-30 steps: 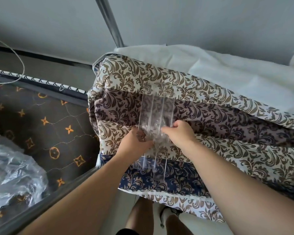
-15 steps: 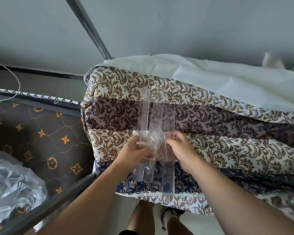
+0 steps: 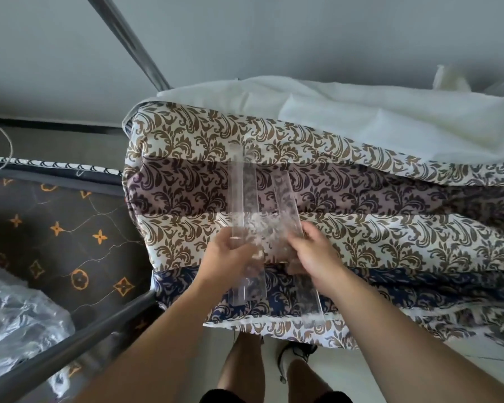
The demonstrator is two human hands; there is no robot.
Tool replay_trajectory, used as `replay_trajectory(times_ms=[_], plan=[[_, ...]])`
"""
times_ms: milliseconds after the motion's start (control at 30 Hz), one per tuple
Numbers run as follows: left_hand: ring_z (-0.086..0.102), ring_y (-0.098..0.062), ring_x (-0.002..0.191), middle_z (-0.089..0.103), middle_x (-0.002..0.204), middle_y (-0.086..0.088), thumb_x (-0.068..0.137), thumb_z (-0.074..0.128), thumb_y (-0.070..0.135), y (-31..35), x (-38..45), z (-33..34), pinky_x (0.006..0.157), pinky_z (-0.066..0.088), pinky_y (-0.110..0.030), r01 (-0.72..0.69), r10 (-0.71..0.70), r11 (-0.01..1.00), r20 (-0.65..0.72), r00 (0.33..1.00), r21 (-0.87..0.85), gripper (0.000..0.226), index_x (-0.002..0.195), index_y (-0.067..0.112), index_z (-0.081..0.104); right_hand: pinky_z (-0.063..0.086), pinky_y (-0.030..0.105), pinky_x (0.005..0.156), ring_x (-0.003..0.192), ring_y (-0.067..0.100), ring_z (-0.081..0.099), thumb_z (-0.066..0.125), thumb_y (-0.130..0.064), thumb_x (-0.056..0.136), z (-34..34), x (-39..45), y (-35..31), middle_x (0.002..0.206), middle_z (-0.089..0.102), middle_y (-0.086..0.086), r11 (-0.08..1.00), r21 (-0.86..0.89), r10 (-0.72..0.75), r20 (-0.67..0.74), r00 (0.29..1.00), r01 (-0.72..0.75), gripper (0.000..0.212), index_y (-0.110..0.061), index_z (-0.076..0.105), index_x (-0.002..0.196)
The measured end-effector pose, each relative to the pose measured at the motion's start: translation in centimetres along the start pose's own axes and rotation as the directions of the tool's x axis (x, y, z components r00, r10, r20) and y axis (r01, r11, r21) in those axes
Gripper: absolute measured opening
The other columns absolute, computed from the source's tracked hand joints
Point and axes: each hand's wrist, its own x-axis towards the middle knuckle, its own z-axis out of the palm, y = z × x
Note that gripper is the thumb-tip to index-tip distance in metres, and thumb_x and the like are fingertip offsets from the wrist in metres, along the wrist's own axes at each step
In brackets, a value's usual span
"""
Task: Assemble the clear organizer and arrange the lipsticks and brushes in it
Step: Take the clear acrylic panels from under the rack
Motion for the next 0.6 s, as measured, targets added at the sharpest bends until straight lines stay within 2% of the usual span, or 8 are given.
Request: replay_trajectory(times_ms=[33, 67, 133, 167, 233, 400, 500, 600], plan=[[0.077, -0.03, 0.082, 0.078, 0.094, -0.003, 0.088, 0.075, 0.014, 0.2, -0.3, -0.4, 0.07, 0.064, -0.051, 0.008, -0.007, 1.0, 0.009, 1.0, -0.023, 0.032, 0.116, 0.018, 0.06, 0.05, 0.051, 0.101, 0.122, 0.017, 0.06, 0.054, -0.052, 0.097, -0.7, -0.5, 0.0, 0.138, 0.054, -0.018, 0.999, -0.045, -0.013, -0.025, 1.0, 0.011, 0.054, -0.038, 0.039, 0.147], [0.077, -0.03, 0.085, 0.078, 0.098, -0.005, 0.088, 0.076, 0.015, 0.6, -0.8, -0.6, 0.069, 0.064, -0.047, 0.014, -0.013, 0.999, 0.018, 1.0, -0.045, 0.033, 0.118, 0.016, 0.06, 0.052, 0.051, 0.099, 0.119, 0.019, 0.062, 0.053, -0.053, 0.096, -1.4, -1.2, -0.2, 0.137, 0.058, -0.017, 0.998, -0.063, -0.023, -0.041, 0.999, 0.02, 0.054, -0.039, 0.039, 0.147], [0.077, -0.03, 0.088, 0.077, 0.104, -0.008, 0.092, 0.072, 0.012, 1.7, -2.1, -0.9, 0.069, 0.063, -0.041, 0.026, -0.023, 0.998, 0.048, 0.999, -0.065, 0.032, 0.121, 0.015, 0.06, 0.063, 0.034, 0.075, 0.091, 0.011, 0.073, 0.053, -0.056, 0.094, -2.9, -3.2, -0.8, 0.11, 0.07, -0.021, 0.998, -0.034, -0.049, -0.052, 0.997, 0.047, 0.053, -0.039, 0.042, 0.144], [0.077, -0.031, 0.089, 0.077, 0.105, -0.009, 0.093, 0.069, 0.009, 2.4, -3.0, -1.0, 0.069, 0.063, -0.041, 0.027, -0.023, 0.998, 0.072, 0.997, -0.063, 0.031, 0.122, 0.015, 0.06, 0.061, 0.026, 0.062, 0.076, 0.005, 0.073, 0.053, -0.054, 0.095, -3.6, -4.4, -1.3, 0.097, 0.072, -0.018, 0.998, -0.014, -0.056, -0.053, 0.997, 0.055, 0.05, -0.039, 0.043, 0.141], [0.076, -0.033, 0.09, 0.076, 0.107, -0.011, 0.094, 0.065, 0.005, 4.3, -5.0, -1.1, 0.071, 0.062, -0.043, 0.02, -0.013, 0.998, 0.117, 0.993, -0.062, 0.032, 0.125, 0.015, 0.059, 0.056, 0.024, 0.052, 0.061, 0.005, 0.071, 0.054, -0.046, 0.098, -4.9, -7.4, -2.6, 0.088, 0.076, -0.006, 0.997, 0.048, -0.062, -0.031, 0.998, 0.064, 0.041, -0.036, 0.046, 0.138], [0.074, -0.034, 0.093, 0.074, 0.111, -0.014, 0.091, 0.067, 0.008, 8.2, -11.4, -1.0, 0.072, 0.06, -0.043, -0.058, 0.081, 0.993, 0.232, 0.969, -0.104, 0.036, 0.124, 0.021, 0.061, 0.054, 0.034, 0.051, 0.067, 0.021, 0.071, 0.054, -0.034, 0.101, -7.2, -15.6, -4.9, 0.098, 0.076, 0.009, 0.965, 0.225, -0.148, 0.028, 0.989, 0.138, 0.02, -0.039, 0.057, 0.12], [0.074, -0.032, 0.088, 0.074, 0.111, -0.015, 0.083, 0.07, 0.007, 9.5, -15.9, -0.8, 0.067, 0.06, -0.039, -0.091, 0.121, 0.988, 0.264, 0.957, -0.126, 0.045, 0.124, 0.023, 0.063, 0.054, 0.032, 0.048, 0.069, 0.024, 0.07, 0.059, -0.036, 0.095, -8.0, -20.4, -5.3, 0.099, 0.075, 0.013, 0.936, 0.31, -0.187, 0.034, 0.982, 0.168, 0.029, -0.03, 0.058, 0.123], [0.075, -0.032, 0.091, 0.074, 0.115, -0.011, 0.083, 0.073, 0.009, 10.0, -21.1, -0.7, 0.071, 0.062, -0.04, -0.153, 0.166, 0.986, 0.299, 0.94, -0.067, 0.051, 0.129, 0.024, 0.058, 0.051, 0.03, 0.044, 0.065, 0.025, 0.069, 0.061, -0.038, 0.09, -8.4, -24.8, -5.4, 0.098, 0.074, 0.014, 0.925, 0.337, -0.202, 0.046, 0.978, 0.175, 0.037, -0.023, 0.058, 0.124]])
